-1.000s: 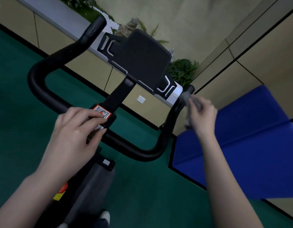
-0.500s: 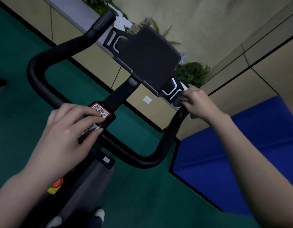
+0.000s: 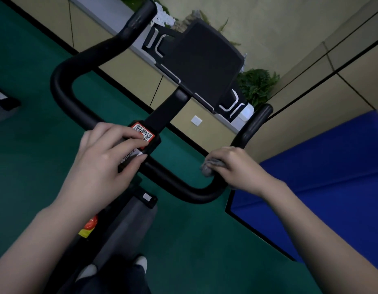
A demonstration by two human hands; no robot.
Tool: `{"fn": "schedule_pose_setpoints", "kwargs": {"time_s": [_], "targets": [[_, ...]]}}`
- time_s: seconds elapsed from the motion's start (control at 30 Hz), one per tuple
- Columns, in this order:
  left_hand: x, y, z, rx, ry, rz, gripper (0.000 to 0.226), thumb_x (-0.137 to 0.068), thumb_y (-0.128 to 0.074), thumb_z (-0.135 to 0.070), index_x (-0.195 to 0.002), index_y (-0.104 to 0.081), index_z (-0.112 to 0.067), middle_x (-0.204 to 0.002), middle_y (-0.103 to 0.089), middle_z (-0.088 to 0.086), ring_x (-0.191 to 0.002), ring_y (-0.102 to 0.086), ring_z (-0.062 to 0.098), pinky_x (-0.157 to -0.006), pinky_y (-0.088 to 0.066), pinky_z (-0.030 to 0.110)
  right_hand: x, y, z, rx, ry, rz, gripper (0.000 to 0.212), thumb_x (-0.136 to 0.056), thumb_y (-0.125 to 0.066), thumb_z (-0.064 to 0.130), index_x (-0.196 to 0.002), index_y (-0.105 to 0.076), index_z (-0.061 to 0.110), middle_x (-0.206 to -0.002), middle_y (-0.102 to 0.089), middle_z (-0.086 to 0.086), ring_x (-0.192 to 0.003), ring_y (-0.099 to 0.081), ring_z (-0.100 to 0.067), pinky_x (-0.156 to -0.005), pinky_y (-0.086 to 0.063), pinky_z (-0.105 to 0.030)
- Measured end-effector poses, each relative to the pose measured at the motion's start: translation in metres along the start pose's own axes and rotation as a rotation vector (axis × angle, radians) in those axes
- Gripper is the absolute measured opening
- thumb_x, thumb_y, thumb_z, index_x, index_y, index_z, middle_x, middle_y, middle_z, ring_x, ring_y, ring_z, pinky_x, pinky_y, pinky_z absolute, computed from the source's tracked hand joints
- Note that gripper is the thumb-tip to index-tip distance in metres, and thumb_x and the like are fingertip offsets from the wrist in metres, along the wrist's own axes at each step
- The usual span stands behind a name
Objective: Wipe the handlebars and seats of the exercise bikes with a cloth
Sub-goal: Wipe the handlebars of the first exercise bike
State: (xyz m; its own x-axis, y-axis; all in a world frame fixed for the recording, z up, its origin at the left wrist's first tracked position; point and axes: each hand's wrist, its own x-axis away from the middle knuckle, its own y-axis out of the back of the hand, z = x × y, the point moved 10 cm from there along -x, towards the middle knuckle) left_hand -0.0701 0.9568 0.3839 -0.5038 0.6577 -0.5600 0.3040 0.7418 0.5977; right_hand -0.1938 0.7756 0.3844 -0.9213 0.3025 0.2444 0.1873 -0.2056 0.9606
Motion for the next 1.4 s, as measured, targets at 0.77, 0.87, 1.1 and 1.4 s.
{"fn": "schedule_pose_setpoints", "kwargs": {"time_s": [0.77, 0.87, 1.1, 1.4], "targets": [[0.001, 0.001, -0.005, -0.044, 0.007, 0.019, 0.028, -0.084, -0.06, -0.027, -0.104, -0.071, -0.011, -0.109, -0.063, 0.002, -0.101, -0.049, 0.029, -0.085, -0.032, 0.038, 0.066, 0.014, 0.012, -0.741, -0.519, -0.953, 0.014, -0.093, -0.059, 0.025, -0.104, -0.066, 0.029, -0.085, -0.061, 0.027, -0.083, -0.06, 0.017, -0.077, -0.046, -0.004], [0.001, 0.0, -0.004, -0.043, 0.0, 0.022, 0.028, -0.084, -0.06, -0.027, -0.105, -0.071, -0.011, -0.109, -0.064, 0.002, -0.1, -0.05, 0.031, -0.085, -0.037, 0.045, 0.119, 0.027, -0.063, -0.894, -0.766, -1.365, 0.015, -0.095, -0.057, 0.023, -0.108, -0.066, 0.022, -0.098, -0.065, 0.019, -0.093, -0.06, 0.009, -0.084, -0.047, -0.009], [0.0, -0.004, 0.003, -0.056, -0.023, 0.035, 0.03, -0.087, -0.057, -0.032, -0.106, -0.07, -0.013, -0.11, -0.063, 0.0, -0.1, -0.053, 0.032, -0.083, -0.04, 0.054, 0.07, 0.032, -0.156, -1.095, -0.924, -1.504, 0.025, -0.099, -0.05, 0.016, -0.12, -0.062, 0.008, -0.119, -0.063, -0.007, -0.112, -0.057, -0.015, -0.087, -0.04, -0.011], [0.001, -0.006, 0.003, -0.076, -0.008, 0.026, 0.032, -0.089, -0.053, -0.035, -0.108, -0.068, -0.014, -0.112, -0.062, 0.0, -0.103, -0.053, 0.032, -0.085, -0.04, 0.055, 0.02, 0.014, -0.158, -1.144, -0.623, -1.122, 0.048, -0.104, -0.036, 0.026, -0.148, -0.029, 0.007, -0.153, -0.034, -0.006, -0.136, -0.033, -0.008, -0.1, -0.025, -0.008]]}}
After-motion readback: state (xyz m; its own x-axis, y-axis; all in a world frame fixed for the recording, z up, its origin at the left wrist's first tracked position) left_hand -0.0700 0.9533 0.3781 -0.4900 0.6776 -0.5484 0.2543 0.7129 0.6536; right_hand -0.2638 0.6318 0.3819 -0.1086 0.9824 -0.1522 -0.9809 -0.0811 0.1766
